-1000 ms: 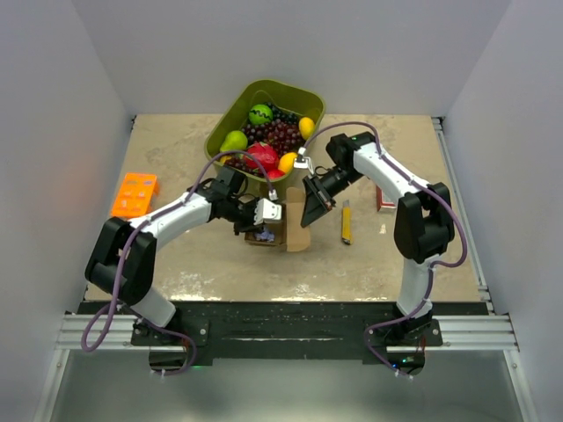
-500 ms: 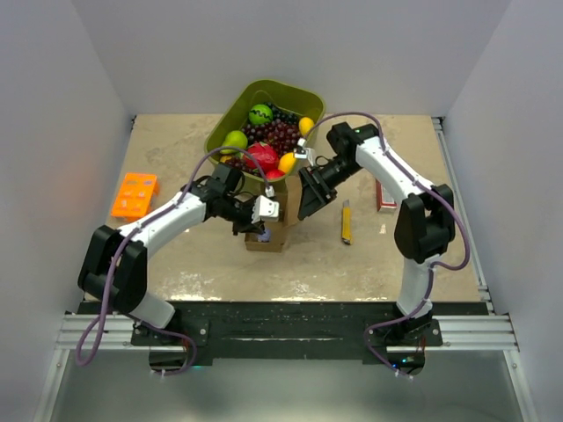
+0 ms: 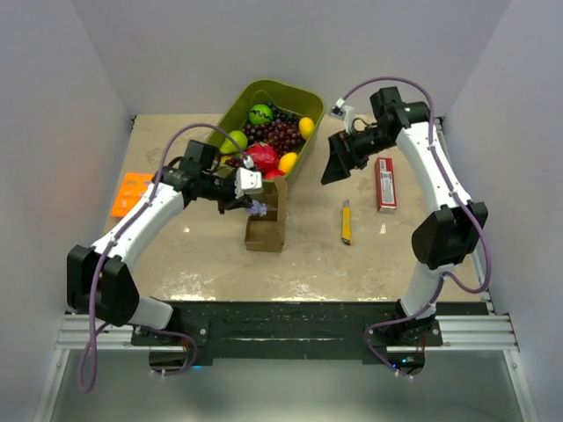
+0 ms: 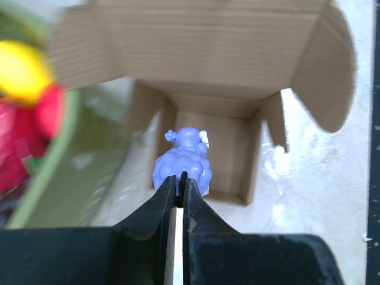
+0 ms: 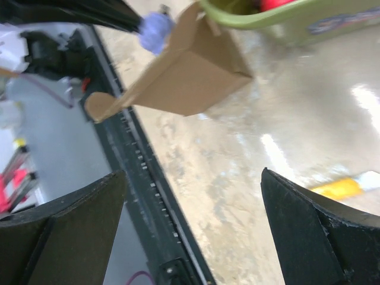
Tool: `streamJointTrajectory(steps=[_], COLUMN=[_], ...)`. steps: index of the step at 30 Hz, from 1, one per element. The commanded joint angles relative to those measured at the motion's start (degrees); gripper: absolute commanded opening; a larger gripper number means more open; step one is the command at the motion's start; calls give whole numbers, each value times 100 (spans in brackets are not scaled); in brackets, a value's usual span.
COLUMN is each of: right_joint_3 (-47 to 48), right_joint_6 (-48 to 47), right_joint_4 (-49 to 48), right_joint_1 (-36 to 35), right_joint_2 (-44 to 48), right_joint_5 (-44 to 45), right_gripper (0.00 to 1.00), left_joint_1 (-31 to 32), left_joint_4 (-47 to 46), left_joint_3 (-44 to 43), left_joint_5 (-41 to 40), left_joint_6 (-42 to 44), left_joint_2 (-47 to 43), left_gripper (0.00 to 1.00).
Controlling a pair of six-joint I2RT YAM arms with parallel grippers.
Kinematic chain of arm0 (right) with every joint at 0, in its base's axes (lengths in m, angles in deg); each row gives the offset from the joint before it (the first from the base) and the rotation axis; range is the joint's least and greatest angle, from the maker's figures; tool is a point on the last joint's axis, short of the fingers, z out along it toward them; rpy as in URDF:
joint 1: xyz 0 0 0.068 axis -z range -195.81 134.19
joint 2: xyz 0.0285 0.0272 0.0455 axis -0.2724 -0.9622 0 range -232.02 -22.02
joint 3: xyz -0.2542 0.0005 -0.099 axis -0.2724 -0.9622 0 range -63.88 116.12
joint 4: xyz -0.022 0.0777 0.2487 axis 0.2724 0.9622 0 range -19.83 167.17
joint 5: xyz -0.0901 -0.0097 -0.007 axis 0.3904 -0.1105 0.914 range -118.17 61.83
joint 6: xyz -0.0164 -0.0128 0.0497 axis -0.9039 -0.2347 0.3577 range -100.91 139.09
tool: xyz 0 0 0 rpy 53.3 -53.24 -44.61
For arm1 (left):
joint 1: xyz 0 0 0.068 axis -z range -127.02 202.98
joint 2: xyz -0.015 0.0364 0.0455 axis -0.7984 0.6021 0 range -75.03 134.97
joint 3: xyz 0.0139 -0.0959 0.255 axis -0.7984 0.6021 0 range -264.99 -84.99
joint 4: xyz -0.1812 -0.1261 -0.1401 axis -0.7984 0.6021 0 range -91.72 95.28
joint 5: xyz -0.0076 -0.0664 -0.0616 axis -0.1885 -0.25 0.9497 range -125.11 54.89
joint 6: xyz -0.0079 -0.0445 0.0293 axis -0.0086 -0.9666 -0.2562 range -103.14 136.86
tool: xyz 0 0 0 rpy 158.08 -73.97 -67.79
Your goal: Unpack the express box
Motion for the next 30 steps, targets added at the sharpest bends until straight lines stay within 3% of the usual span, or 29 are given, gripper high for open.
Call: streamJointTrajectory(steps=[1,4,9,13,15,18,20,22,23,24,30], right_joint_3=[285,136,-461,-647,-769,-779,-805,-902,-928,-946,-937], right_joint_6=[303,505,1059,1446,1490,1517,1517,1543,1560,1561,2315], right_joint_4=[-546,-1126,-2180,-2402,-2551,-2543,-2526,-2543,-2578,-2587,-2885], right_joint_1=[306,368,377,377,385,385,385,377,385,377,385], right_joint_2=[486,758,1085,1076,1164,1190,1190,1216,1234,1260,1410], right_joint_5=[652,1380,2655,3561,3624,3589,3493,3484,3449,3457,4780], right_gripper=[99,99,99,99,99,99,99,99,99,99,99], left_joint_1=[-590,-1204,-1629,-1848,-1875,-1875,-1875,-1875,-1875,-1875,-1875], left_joint_4=[597,781,1396,932,399,-95,-106,26,87,79,-675], left_joint_3=[-568,-411,99,749,1144,1392,1322,1234,1146,1093,768], left_joint_5=[-365,-525,-841,-1246,-1447,-1720,-1800,-1791,-1739,-1686,-1632], left_joint_6=[-18,86,395,-464,-729,-1029,-1065,-1082,-1099,-1195,-2107], left_joint_2=[-495,-802,-1014,-1110,-1303,-1603,-1533,-1340,-1305,-1304,-1629], left_gripper=[0,0,0,0,17,30,32,39,65,99,100])
